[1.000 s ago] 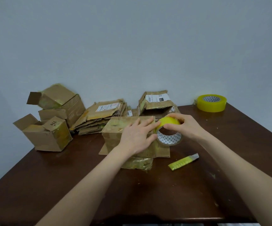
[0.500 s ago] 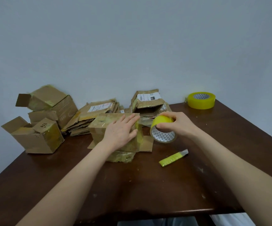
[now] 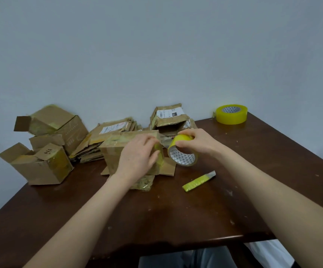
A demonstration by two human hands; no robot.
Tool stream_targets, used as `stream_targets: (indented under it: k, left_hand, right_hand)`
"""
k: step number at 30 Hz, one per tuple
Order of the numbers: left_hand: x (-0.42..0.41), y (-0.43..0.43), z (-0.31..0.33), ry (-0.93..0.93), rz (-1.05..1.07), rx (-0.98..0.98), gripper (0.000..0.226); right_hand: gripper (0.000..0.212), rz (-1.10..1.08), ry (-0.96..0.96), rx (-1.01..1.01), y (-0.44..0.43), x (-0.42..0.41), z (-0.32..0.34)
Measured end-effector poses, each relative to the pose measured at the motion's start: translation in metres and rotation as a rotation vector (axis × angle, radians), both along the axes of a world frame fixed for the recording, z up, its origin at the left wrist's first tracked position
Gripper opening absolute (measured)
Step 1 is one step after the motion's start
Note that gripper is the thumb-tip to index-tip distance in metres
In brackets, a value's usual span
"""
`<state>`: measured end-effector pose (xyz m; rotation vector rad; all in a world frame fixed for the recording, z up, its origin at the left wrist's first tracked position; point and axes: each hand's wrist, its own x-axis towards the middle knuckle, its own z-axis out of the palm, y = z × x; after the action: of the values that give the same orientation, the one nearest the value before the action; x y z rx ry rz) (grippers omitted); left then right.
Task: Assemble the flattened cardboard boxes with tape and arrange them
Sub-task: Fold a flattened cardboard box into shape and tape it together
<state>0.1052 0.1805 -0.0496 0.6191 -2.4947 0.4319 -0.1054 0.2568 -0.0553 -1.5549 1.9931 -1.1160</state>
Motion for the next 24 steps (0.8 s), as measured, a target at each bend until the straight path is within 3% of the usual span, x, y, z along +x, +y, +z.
stream_targets:
  k: [3,7,13,15,18,24]
  left_hand:
    - [-0.02,0.046,-0.011,-0.019,-0.199,-0.014,0.03]
    - [-0.056,0.082,-0.04,-0.335,-0.031,0.289,0.043]
    - [-0.059,0.083,-0.053,-0.381,0.014,0.228,0.028]
    - [-0.042,0.078,-0.051,-0.34,0.001,0.23,0.022]
    - [-0.005,0.067,-0.03,-0.254,0.152,0.261,0.02]
    - [0.003,0.035,0.035,0.259,0.218,0.41,0.013]
  right_hand:
    - [0.052,-0.027,0.063,-0.017,-0.006,0.002,0.004]
    - [0.053,-0.007,0.095,-0.001,-0.003,0.002,0.008]
    - [0.053,0.031,0.073,0.01,0.003,-0.003,0.008]
    - [0.052,0.032,0.068,0.018,0.002,-0.005,0.008]
    - [0.05,0.032,0.03,0.036,-0.001,-0.008,0.005]
    - [0.039,0.022,-0.002,0.027,-0.005,0.003,0.003]
